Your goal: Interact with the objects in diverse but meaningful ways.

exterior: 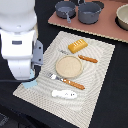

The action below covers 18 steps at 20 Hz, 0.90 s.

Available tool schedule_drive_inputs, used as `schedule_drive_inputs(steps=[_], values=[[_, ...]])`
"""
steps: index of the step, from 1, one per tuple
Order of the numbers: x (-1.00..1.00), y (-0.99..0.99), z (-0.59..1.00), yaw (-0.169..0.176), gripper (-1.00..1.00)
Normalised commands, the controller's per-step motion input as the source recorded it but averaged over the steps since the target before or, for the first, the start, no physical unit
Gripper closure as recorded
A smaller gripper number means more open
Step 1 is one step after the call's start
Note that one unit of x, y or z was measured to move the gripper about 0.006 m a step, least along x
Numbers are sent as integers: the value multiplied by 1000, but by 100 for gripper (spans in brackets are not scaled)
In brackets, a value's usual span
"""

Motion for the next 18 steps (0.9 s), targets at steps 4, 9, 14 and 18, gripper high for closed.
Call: schedule_drive_inputs(steps=[4, 9, 14, 18], values=[[-117, -233, -134, 49, -100], [-129, -216, -174, 44, -100], [-146, -146, -222, 42, -100], [-192, -16, -333, 57, -100]])
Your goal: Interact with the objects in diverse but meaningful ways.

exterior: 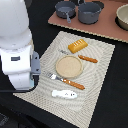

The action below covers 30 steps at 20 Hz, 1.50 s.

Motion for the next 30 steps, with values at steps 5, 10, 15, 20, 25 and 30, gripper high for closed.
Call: schedule_drive_inputs(steps=[5, 10, 15, 20, 25, 30], values=[[-238, -15, -262, 56, -100], [-279, -48, -237, 57, 100], [-204, -58, -70, 57, 100], [-107, -67, 0, 54, 100], [-23, -14, 358, 42, 100], [0, 419, 1000, 39, 100]])
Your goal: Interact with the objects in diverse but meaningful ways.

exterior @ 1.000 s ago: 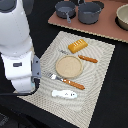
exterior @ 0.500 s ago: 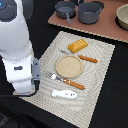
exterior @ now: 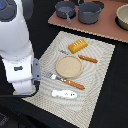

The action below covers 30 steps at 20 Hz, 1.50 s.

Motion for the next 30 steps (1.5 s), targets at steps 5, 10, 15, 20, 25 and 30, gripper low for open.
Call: schedule_drive_inputs(steps=[5, 10, 15, 20, 25, 30], values=[[-3, 613, 1000, 54, 100], [-169, 609, 786, 70, 100], [-527, 567, 201, 76, 100], [-688, 570, 3, 68, 100], [-742, 550, -61, 56, 100], [-810, 514, -177, 38, 100]])
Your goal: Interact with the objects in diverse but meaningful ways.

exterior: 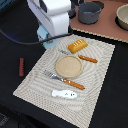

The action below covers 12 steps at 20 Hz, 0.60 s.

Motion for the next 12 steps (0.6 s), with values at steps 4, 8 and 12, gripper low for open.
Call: schedule_drive_inputs(steps=[4, 8, 12], values=[[-859, 424, -309, 5, 100], [-861, 338, -396, 0, 100], [-814, 324, -427, 0, 100]])
